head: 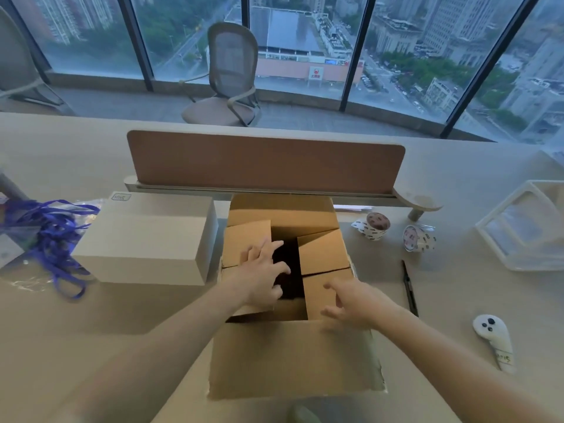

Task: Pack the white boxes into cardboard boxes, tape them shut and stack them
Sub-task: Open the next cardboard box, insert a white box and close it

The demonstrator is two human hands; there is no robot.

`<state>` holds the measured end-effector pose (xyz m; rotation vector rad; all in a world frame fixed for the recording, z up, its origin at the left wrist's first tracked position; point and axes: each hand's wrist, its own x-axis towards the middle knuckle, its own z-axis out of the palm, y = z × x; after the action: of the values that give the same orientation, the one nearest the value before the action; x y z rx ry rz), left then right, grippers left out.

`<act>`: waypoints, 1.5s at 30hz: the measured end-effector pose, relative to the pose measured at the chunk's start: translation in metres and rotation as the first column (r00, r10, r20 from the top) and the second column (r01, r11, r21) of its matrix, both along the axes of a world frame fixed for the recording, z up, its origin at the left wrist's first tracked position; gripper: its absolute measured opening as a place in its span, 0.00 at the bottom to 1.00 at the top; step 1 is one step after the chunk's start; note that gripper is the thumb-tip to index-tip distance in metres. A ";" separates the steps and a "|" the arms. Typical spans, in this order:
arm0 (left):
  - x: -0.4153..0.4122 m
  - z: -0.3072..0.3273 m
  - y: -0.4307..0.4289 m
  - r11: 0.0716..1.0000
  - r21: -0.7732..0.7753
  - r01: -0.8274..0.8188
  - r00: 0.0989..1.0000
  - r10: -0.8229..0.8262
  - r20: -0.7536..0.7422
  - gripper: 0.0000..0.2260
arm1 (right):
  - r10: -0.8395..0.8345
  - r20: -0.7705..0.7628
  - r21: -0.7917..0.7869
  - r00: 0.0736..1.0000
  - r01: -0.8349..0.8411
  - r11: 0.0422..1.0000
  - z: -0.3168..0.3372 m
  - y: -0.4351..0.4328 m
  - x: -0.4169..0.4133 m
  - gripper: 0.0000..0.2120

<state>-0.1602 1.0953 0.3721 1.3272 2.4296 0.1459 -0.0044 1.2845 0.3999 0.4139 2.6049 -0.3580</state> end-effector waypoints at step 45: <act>-0.020 0.043 -0.132 0.693 0.287 -0.661 0.750 0.603 0.273 0.27 | 0.286 0.035 0.465 0.958 -0.269 0.843 0.035 -0.010 -0.080 0.16</act>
<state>-0.1802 0.9635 0.4153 0.4778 2.6942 0.8948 -0.0845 1.2742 0.4348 0.1744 2.7202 0.3759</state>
